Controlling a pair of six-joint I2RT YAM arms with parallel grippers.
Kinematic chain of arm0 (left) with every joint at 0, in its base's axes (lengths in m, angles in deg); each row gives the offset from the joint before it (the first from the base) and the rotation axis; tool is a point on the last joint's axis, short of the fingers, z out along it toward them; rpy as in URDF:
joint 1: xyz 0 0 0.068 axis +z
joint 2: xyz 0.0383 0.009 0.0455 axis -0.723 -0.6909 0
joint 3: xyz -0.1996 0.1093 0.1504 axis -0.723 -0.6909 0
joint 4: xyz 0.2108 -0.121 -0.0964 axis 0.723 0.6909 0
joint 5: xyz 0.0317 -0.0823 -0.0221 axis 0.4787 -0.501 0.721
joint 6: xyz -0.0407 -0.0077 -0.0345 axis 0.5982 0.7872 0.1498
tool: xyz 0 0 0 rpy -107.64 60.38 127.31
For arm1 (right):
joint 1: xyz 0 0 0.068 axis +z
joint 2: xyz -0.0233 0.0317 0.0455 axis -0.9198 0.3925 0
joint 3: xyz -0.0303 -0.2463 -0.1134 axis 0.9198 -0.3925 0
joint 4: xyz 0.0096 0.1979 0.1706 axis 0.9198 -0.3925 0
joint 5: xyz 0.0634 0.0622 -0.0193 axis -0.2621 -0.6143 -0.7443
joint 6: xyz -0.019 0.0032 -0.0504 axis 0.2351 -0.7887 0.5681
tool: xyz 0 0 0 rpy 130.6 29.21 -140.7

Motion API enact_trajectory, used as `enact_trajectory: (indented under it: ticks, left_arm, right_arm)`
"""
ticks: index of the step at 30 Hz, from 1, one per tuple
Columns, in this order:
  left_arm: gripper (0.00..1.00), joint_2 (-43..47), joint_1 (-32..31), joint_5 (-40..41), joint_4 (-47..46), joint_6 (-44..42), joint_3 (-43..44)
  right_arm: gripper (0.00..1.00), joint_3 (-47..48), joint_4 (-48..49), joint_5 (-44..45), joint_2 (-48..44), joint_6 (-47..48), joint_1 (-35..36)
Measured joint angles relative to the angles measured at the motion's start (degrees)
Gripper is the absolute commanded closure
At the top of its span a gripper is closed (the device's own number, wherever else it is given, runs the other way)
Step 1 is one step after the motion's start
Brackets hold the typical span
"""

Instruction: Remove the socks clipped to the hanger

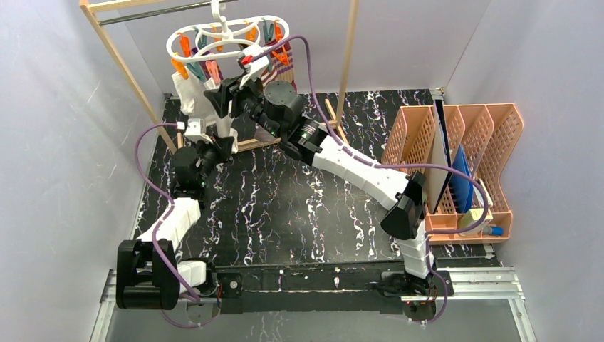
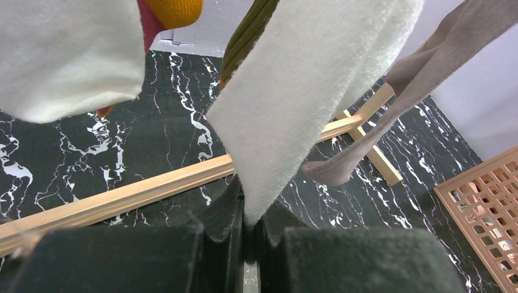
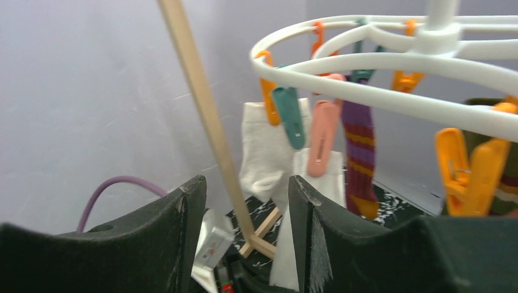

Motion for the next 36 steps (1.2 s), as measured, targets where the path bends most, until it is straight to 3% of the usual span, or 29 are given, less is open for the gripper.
enact_trajectory:
  ticks: [20,36]
  left_arm:
    - [1.00,0.0,-1.7,2.9,1.3,-1.2,0.0]
    - [1.00,1.0,-4.6,4.7,3.2,-3.2,0.0]
  right_arm:
    - [0.37,8.3,1.0,28.6,6.5,13.5,8.5]
    - [0.35,9.2,7.3,35.7,8.5,20.4,8.1]
